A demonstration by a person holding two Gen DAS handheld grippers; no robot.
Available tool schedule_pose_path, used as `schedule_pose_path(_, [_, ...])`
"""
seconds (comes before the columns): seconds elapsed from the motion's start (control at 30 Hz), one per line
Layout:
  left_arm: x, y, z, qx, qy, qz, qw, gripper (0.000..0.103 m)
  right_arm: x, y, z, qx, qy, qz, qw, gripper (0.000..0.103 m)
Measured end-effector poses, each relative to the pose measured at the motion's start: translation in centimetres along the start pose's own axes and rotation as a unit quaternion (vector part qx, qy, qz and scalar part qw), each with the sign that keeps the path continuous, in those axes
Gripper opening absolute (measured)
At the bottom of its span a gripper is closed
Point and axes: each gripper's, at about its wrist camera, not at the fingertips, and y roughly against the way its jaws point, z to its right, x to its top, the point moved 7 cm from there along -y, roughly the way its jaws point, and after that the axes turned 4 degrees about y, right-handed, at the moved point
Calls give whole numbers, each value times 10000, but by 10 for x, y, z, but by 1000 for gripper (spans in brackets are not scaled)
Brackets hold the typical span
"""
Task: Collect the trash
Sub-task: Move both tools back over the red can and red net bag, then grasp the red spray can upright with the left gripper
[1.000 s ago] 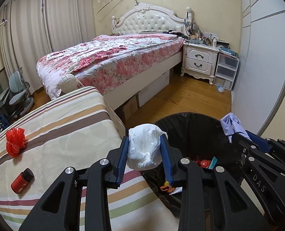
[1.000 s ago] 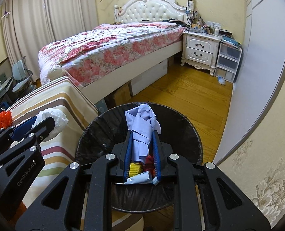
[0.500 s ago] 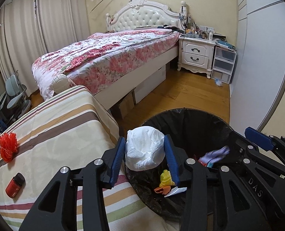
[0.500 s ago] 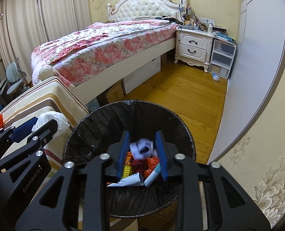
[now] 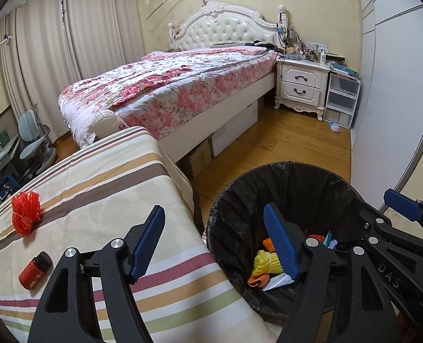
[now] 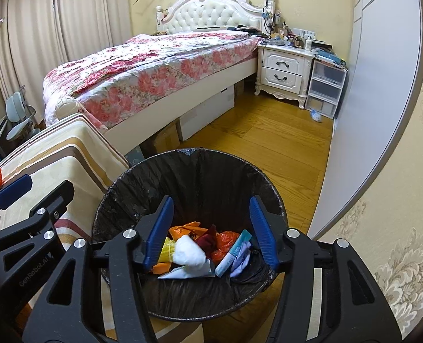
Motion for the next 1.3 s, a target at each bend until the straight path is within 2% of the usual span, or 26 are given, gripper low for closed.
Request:
schedule_pose_path(0.33, [-15,18,-39,366,90,23,9993,71,-8,7,-41,302,169,-74,9994,66])
schedule_pose_path(0.7, [-42,37,-122,1016,515,-87,9935,71,-19,19,-125,872,824,-120,9927,67])
schedule_pose_path(0.97, [-65,48,-179,1338,894,-260,9866,71,-29,27,-180,1199,1314,-208,9838,68])
schedule_pose_path(1.1, [-73,44,-201,1385,1052,-417,9839,71,-32,28,-199,1236,1505,-245,9805,68])
schedule_pose_path(1.3, [-77,36,-214,1109,1274,-656,9835,71,-36,23,-209,1245,1639,-358,9779,69])
